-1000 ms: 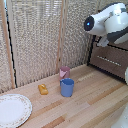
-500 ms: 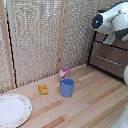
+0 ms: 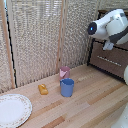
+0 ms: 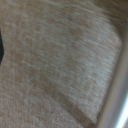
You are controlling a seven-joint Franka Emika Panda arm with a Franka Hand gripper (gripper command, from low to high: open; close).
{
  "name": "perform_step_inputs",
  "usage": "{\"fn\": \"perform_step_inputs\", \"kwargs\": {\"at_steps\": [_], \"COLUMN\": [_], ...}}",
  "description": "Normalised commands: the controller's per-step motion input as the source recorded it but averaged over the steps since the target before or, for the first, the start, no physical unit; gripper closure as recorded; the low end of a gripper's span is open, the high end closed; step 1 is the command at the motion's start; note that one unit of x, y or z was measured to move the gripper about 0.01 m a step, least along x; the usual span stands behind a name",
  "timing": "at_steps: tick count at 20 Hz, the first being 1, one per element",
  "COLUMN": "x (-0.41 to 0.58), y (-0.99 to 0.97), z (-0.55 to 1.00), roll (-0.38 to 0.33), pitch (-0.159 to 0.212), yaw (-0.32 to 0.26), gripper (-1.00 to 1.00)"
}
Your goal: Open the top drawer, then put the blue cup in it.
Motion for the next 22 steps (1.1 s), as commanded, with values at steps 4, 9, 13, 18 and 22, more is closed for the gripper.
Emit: {"fn": "perform_step_inputs", "kwargs": {"at_steps": [4,9,13,18,22], "x": [-0.24,-0.02,0.001,0.145,0.056], "y": [-0.14,0.04,0.0,0.11,0.68], "z": [-0.01,-0.02,-0.03,0.0,0.0], "roll": [0.023,-0.02,0.0,-0.001,-0.033], "pitch": [0.0,0.009,0.023,0.0,-0.032], "yaw": [0.061,0.026,0.079,0.029,-0.006], "gripper": [1.0,1.0,1.0,1.0,1.0]}}
